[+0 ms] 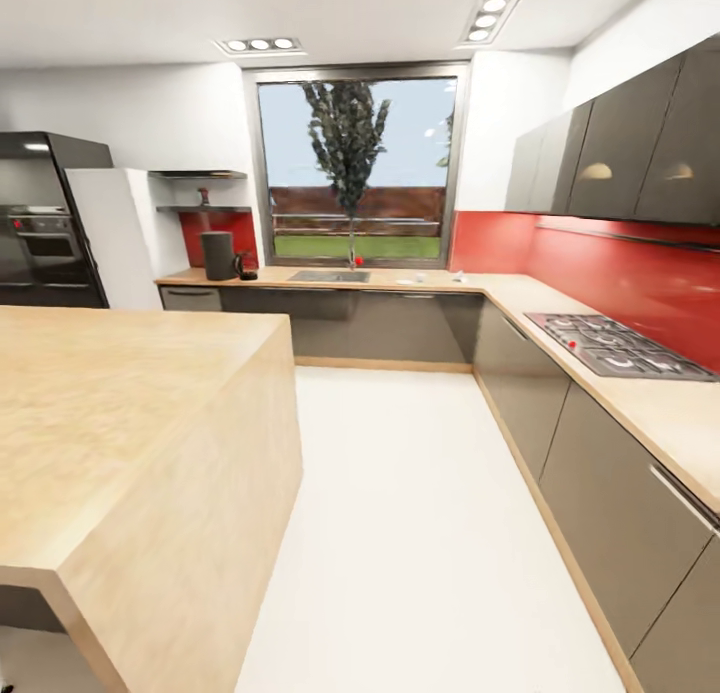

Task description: Set up a coffee station on the kitchen countertop: keep the coffee maker on the countertop, move the bottle of coffee from the kitchen shelf to the counter next to the coffee maker, place a paper coffee filter on top of the coffee maker, put the saucer next to the coffee maker with the coffee cup on the saucer, and place the electric kettle next to the coffee maker.

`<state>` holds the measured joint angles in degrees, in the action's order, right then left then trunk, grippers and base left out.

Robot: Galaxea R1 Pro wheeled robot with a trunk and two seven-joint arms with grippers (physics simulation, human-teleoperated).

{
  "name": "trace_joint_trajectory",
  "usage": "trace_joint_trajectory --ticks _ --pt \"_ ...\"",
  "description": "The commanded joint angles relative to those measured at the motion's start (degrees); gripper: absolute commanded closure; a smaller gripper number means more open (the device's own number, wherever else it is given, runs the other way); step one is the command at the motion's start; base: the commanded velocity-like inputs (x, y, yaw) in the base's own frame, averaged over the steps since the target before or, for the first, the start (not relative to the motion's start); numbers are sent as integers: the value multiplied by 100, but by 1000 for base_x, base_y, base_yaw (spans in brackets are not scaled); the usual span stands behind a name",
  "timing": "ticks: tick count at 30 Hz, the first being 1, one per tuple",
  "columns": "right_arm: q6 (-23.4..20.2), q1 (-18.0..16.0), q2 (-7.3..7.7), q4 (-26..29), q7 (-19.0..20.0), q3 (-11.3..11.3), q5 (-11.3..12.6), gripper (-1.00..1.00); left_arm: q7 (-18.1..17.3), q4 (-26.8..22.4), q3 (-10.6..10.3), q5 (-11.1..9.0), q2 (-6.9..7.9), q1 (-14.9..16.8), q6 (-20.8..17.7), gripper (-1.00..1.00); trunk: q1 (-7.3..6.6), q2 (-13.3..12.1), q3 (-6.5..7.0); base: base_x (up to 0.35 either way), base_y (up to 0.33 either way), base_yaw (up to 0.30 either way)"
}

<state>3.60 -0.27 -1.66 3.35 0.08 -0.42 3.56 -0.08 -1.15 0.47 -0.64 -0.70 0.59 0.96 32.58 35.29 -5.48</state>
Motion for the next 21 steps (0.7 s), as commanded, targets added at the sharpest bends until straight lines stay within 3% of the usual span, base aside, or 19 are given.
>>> trace_joint_trajectory --ticks 1,7,14,15,21 --pt "18 -2 -1 -1 1 -2 38 -100 -1 1 3 -7 0 3 13 -100 -21 -34 9 0 0 -300" --pt "22 -4 17 12 -13 -2 31 -100 14 -27 -8 4 24 13 31 -100 -153 -274 117 0 0 -300" --pt "12 -4 340 797 -34 -2 25 -100 25 -618 -21 31 64 305 24 -100 -306 -555 243 0 0 -300" --pt "13 -7 427 1223 -34 -2 24 -100 25 -783 -21 26 84 541 15 -100 -328 -595 261 0 0 -300" --pt "13 -8 469 2366 -34 5 28 -100 26 -909 -7 2 80 1257 16 -100 -460 -836 364 0 0 -300"
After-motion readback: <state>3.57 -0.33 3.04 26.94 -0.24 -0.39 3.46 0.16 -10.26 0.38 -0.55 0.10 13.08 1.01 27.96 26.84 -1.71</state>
